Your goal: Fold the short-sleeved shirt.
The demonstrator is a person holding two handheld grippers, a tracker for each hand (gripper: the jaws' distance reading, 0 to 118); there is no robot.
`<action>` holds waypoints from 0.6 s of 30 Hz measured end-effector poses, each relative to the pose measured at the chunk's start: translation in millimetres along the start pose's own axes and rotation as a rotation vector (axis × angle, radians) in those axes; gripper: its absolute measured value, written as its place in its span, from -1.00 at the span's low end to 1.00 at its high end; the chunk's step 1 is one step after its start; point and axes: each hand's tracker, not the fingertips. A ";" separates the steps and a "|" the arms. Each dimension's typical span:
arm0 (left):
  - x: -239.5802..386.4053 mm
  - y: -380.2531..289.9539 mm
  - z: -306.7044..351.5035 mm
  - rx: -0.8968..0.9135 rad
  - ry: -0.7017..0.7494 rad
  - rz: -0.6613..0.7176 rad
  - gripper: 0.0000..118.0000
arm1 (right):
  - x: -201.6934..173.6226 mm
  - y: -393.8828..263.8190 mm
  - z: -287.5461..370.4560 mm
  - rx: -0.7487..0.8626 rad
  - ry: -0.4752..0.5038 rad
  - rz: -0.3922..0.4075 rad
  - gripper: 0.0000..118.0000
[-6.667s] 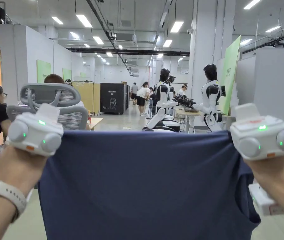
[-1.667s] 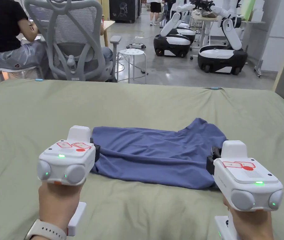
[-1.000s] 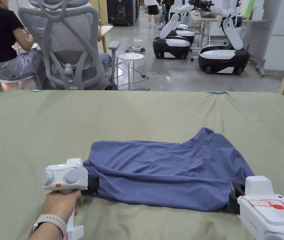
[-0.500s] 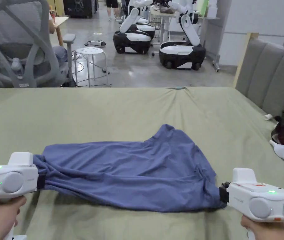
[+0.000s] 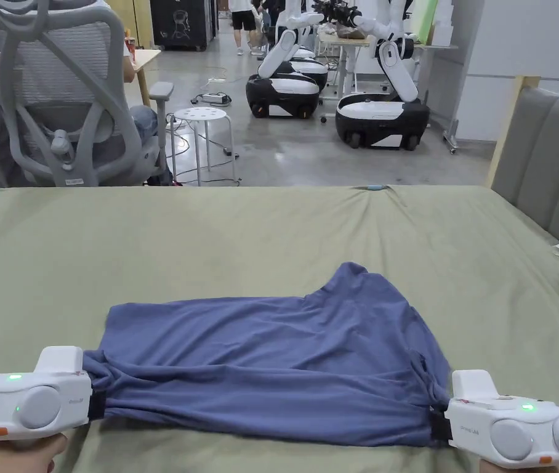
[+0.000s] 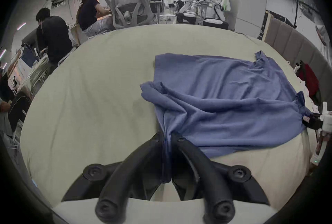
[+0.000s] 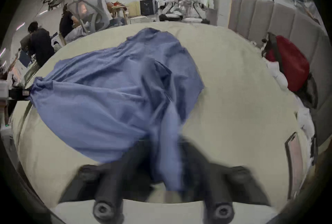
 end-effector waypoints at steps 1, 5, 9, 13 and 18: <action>-1.0 -1.3 4.8 0.002 -0.005 0.003 -0.91 | -3.4 2.7 11.8 0.017 0.004 -0.007 -0.90; -8.5 -4.0 39.3 0.051 -0.057 0.027 -0.91 | -10.4 11.2 60.8 0.079 0.008 0.030 -0.90; -20.3 -23.1 76.9 0.061 -0.073 -0.027 -0.91 | -10.0 -0.4 111.4 0.106 0.017 0.062 -0.90; -41.3 -64.4 108.4 0.048 -0.130 0.007 -0.91 | -13.6 -42.4 140.5 0.077 0.019 0.140 -0.90; -45.6 -117.5 106.1 -0.007 -0.116 0.050 -0.91 | -23.8 -99.4 128.3 -0.012 0.046 0.132 -0.90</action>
